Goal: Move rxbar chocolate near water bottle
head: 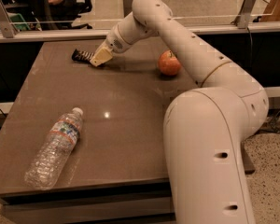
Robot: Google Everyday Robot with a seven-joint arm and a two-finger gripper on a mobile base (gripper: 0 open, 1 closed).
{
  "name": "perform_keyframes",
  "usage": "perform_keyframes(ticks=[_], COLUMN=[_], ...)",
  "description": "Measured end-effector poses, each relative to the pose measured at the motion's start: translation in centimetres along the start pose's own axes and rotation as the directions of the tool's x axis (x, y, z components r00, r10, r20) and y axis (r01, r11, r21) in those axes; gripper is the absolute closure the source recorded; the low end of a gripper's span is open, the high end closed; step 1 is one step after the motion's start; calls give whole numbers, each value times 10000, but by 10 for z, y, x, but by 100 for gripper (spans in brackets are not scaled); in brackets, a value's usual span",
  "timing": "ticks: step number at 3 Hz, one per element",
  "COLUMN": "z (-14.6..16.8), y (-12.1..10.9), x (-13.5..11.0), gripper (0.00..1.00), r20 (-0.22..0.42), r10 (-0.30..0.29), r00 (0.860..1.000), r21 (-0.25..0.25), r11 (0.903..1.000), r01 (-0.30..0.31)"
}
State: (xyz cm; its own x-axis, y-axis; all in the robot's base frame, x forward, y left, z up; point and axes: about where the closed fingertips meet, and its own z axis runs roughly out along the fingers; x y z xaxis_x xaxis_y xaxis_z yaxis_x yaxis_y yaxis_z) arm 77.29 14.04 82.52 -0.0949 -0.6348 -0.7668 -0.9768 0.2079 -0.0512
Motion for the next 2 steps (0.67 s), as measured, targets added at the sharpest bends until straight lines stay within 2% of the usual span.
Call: perform_keyframes(ticks=[1, 2], z=[-18, -47], y=[9, 27], x=[-10, -26], gripper=[100, 100], r20=[188, 550], r10=[-353, -922], r00=[9992, 9942], r21=[-7, -213], r11=[9994, 9954], r01=[353, 935])
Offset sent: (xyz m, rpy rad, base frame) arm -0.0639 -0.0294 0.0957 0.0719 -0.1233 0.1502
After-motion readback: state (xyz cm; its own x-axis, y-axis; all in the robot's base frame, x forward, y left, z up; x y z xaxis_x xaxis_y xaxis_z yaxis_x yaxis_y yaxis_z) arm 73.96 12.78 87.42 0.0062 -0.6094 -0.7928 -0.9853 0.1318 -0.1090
